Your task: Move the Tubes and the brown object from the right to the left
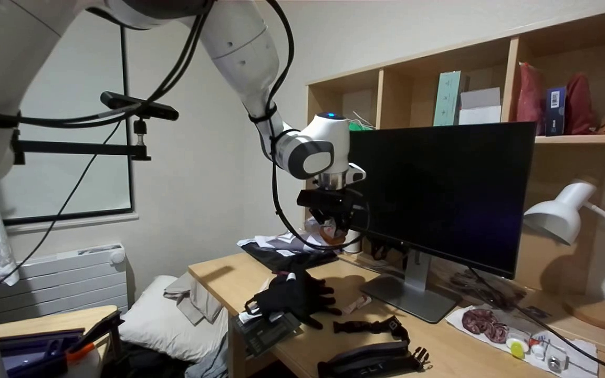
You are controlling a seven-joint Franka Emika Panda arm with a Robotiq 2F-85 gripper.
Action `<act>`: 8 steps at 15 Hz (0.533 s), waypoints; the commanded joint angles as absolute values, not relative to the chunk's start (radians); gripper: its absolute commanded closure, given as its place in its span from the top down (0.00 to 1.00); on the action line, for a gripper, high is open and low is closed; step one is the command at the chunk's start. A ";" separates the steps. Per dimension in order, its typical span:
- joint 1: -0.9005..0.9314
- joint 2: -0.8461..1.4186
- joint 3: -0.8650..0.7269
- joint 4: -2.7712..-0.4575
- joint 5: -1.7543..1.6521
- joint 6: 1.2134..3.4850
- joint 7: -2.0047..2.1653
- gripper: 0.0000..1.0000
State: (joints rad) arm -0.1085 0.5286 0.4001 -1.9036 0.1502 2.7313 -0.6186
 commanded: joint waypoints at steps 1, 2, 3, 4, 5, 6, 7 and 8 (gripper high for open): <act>-0.066 0.508 0.359 -1.989 0.138 2.800 -0.572 0.08; -0.036 0.509 0.330 -2.019 0.114 2.846 -0.542 0.08; -0.021 0.509 0.321 -2.048 0.105 2.878 -0.524 0.08; 0.005 0.514 0.302 -2.077 0.087 2.932 -0.489 0.08; 0.039 0.522 0.275 -2.100 0.060 2.984 -0.445 0.08; 0.069 0.530 0.251 -2.116 0.034 3.027 -0.398 0.08; 0.102 0.537 0.224 -2.130 0.008 3.066 -0.352 0.08; 0.143 0.545 0.186 -2.137 -0.020 3.108 -0.304 0.08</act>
State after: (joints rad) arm 0.0550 0.5379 0.2654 -2.0985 0.0521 2.9995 -0.4284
